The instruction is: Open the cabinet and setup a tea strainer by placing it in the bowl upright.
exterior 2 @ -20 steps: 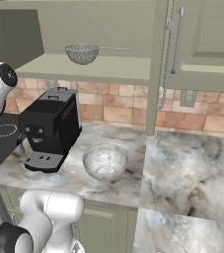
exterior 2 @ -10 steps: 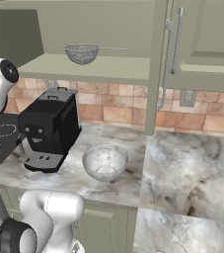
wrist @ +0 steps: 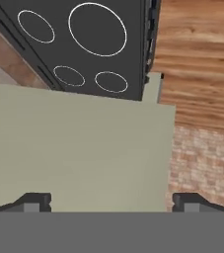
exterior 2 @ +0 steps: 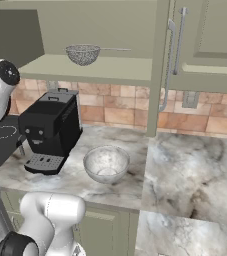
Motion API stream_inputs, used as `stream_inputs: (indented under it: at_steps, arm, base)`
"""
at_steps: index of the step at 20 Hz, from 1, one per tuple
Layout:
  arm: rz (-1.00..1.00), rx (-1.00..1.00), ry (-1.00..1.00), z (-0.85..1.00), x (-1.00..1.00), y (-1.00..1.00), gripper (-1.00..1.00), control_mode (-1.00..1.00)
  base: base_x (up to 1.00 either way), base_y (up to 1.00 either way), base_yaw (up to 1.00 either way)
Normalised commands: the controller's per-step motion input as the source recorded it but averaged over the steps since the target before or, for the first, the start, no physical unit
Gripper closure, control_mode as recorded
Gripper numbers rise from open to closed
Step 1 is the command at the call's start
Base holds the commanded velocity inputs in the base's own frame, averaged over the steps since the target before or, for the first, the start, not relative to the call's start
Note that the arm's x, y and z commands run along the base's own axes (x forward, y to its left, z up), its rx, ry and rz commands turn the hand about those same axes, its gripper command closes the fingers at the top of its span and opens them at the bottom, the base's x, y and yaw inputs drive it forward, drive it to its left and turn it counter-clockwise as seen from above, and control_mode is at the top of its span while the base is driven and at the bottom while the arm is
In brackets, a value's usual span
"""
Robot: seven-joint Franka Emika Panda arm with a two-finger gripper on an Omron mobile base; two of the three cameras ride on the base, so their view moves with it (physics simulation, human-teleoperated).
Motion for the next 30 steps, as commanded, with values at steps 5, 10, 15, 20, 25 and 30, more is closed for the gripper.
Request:
stream_inputs:
  at_steps: [5,10,15,20,25,30]
  arm:
    - [-0.15,-0.05,0.03,0.00,-0.11,-0.57,-1.00,-1.00]
    - [-0.13,-0.10,0.01,0.00,-0.01,-0.70,-1.00,-1.00]
    - [-0.11,-0.30,-0.01,-0.23,0.10,-0.68,-1.00,-1.00]
    - [-0.06,-0.40,-0.17,-0.20,0.14,-0.78,-1.00,-1.00]
    - [-0.13,-0.40,-0.28,-0.20,0.29,-0.87,-1.00,-1.00]
    - [-0.27,-0.51,-0.22,-0.04,0.45,-0.60,-1.00,-1.00]
  base:
    - [0.00,0.00,0.00]
    - [0.00,0.00,0.00]
    - [0.00,0.00,0.00]
    - [0.00,0.00,0.00]
    - [0.00,0.00,0.00]
    - [0.00,0.00,0.00]
